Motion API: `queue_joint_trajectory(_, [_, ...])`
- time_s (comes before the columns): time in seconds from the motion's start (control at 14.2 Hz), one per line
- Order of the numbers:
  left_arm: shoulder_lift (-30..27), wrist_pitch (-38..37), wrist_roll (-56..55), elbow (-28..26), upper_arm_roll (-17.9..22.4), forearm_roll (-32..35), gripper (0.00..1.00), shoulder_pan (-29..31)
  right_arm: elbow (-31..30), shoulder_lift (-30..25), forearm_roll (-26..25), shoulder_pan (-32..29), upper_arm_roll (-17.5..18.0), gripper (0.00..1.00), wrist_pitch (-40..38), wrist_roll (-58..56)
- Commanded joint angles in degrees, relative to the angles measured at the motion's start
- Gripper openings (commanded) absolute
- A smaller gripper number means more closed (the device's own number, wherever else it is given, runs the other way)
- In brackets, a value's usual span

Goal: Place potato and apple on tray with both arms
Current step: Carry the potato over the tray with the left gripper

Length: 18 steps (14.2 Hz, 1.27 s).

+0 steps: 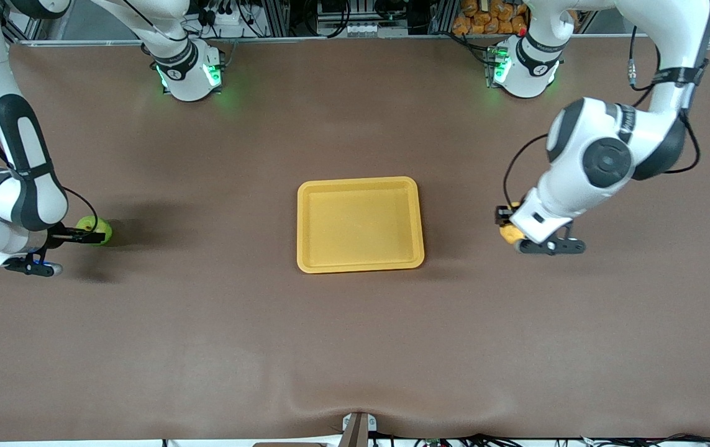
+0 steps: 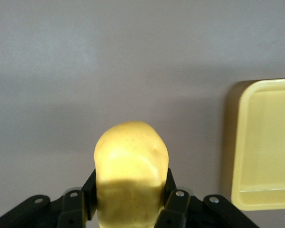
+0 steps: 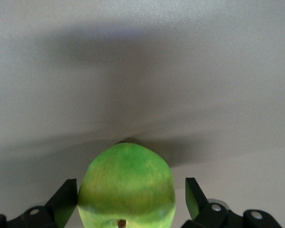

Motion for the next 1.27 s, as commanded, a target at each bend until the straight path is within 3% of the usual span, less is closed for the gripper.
queue_joint_trajectory(0.0, [-0.6,-1.4,-8.3,0.3,-5.3,4.2,0.0,-0.2,-0.2,0.1,-0.6,-1.5,0.9,0.45,0.2,-1.8])
queue_joint_trajectory(0.07, [-0.2,-1.4,-10.9,0.3,-6.6,4.4,0.0,-1.0,-0.1,0.1,-0.6,-1.3,1.0,0.2,-0.3,-1.9])
queue_joint_trajectory(0.14, [0.0,-1.3,-13.3,0.4,-7.0,4.4,0.0,-2.5,0.1,-0.2,-0.5,-1.0,1.1,0.06,-1.5,-1.8])
queue_joint_trajectory(0.35, [4.1,-1.3,-20.0,3.1,-6.9,5.8,0.0,-8.3,2.7,-1.0,0.2,0.0,1.4,0.06,-6.5,-1.6])
queue_joint_trajectory(0.42, [6.7,-1.3,-23.2,5.1,-6.9,7.5,0.0,-10.4,4.1,-1.3,0.2,0.5,1.4,0.0,-8.6,-1.7])
queue_joint_trajectory(0.71, [17.4,-1.4,-35.8,13.8,-6.9,14.4,0.0,-16.2,8.9,-2.1,0.2,2.4,1.4,0.0,-15.6,-1.4])
queue_joint_trajectory(0.99, [21.5,-1.4,-38.7,16.2,-5.6,16.1,0.0,-20.6,17.9,-2.4,0.6,5.1,1.8,0.0,-26.3,-1.1])
queue_joint_trajectory(1.2, [24.1,-1.4,-44.3,18.0,-3.3,17.4,0.0,-23.3,21.0,-2.5,0.9,6.5,1.8,0.0,-31.1,-1.0])
